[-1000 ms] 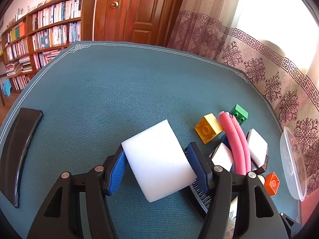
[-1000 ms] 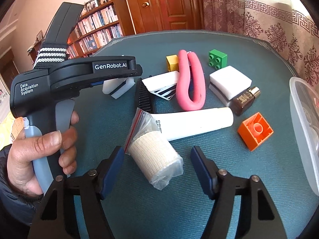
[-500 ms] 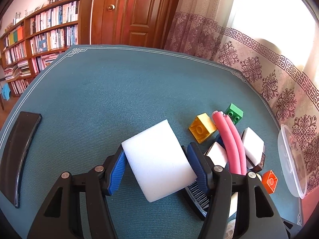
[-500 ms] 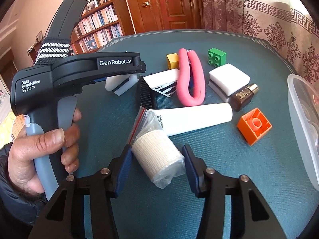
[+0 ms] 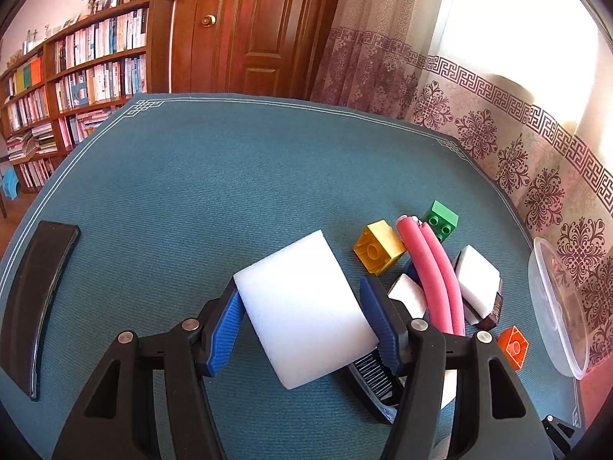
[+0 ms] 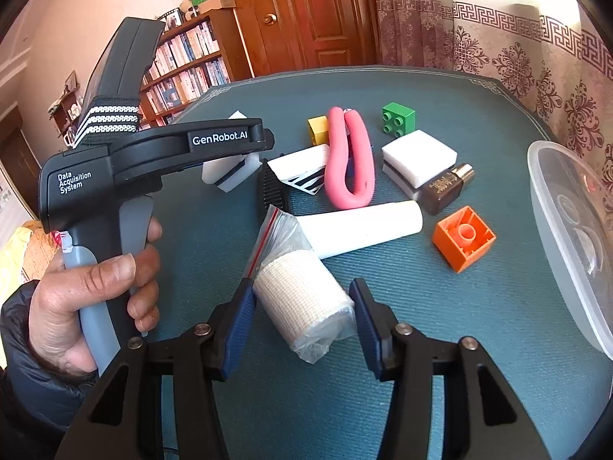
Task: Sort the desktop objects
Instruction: 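Carry the bandage roll into the clear bowl with the right gripper while the left gripper grasps the white sponge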
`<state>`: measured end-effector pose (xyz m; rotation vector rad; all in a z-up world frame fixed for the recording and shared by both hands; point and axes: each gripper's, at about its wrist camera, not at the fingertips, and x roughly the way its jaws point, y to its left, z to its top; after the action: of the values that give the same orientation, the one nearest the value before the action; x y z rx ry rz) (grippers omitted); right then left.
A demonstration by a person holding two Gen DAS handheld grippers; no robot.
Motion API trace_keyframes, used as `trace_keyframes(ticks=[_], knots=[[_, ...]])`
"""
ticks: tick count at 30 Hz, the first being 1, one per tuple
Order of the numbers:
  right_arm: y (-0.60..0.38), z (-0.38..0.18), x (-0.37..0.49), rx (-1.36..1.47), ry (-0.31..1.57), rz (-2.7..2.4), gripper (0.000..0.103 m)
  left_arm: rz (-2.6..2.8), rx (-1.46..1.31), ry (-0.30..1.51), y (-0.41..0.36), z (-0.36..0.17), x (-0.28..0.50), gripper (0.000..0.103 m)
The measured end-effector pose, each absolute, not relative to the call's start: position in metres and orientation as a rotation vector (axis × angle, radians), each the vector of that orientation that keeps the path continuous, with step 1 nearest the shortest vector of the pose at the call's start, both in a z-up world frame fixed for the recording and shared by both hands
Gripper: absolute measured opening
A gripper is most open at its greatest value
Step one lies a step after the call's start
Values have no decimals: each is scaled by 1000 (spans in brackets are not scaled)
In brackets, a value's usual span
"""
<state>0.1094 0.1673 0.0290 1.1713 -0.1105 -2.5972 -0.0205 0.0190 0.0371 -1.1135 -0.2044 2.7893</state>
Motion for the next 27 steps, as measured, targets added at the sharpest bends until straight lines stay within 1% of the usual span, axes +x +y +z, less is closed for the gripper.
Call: trace_keyframes(ticks=[11,27], knots=[[179,40,106,1150,-151,-2659,55,2774,-1094,-203,25,41,-19,64],[235,72,119,1050,-301,-2866,55,2744,-1080,-183,35,41,-15,64]])
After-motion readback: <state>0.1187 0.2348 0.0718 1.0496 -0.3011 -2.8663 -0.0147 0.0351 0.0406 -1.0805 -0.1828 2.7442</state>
